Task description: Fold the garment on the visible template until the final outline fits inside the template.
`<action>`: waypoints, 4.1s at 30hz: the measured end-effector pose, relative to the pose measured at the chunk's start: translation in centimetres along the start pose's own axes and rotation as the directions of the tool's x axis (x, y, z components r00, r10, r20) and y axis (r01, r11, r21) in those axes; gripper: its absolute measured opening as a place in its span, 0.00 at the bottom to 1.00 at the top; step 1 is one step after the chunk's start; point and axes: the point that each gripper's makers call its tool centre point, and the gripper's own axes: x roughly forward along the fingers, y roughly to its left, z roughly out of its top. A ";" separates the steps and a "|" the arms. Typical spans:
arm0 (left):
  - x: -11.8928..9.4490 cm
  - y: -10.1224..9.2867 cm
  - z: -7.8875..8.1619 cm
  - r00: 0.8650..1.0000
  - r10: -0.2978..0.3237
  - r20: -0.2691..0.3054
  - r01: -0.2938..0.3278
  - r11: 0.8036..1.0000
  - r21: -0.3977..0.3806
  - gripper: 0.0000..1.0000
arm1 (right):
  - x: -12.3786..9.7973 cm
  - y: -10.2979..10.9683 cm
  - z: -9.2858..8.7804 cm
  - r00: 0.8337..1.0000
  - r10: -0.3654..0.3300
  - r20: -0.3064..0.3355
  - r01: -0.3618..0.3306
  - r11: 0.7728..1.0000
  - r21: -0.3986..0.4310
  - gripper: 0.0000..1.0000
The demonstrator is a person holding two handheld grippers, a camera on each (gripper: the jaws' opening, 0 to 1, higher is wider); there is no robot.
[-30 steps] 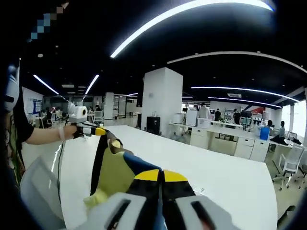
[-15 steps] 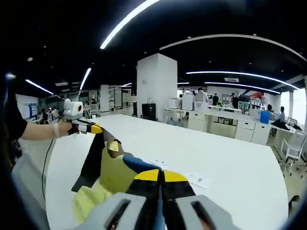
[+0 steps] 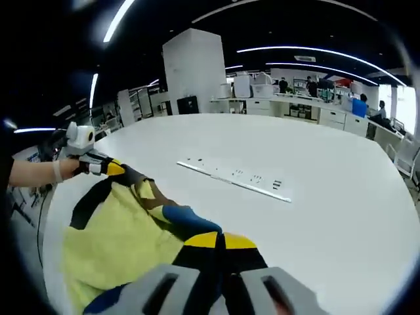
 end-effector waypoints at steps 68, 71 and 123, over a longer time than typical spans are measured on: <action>-2.9 -5.7 1.8 0.996 -0.091 0.022 0.089 0.994 0.070 0.99 | -2.6 2.8 -0.6 0.999 -0.026 0.041 0.026 1.000 -0.016 0.99; -4.5 -6.2 1.8 0.994 -0.090 0.056 0.088 0.995 0.039 0.99 | -3.6 3.6 -1.0 0.999 -0.021 0.040 0.022 0.999 -0.030 0.99; -18.7 -11.4 -6.2 0.986 -0.023 0.163 0.035 0.997 -0.072 0.92 | -14.9 15.2 -9.6 0.999 0.041 0.008 -0.039 0.984 -0.174 0.86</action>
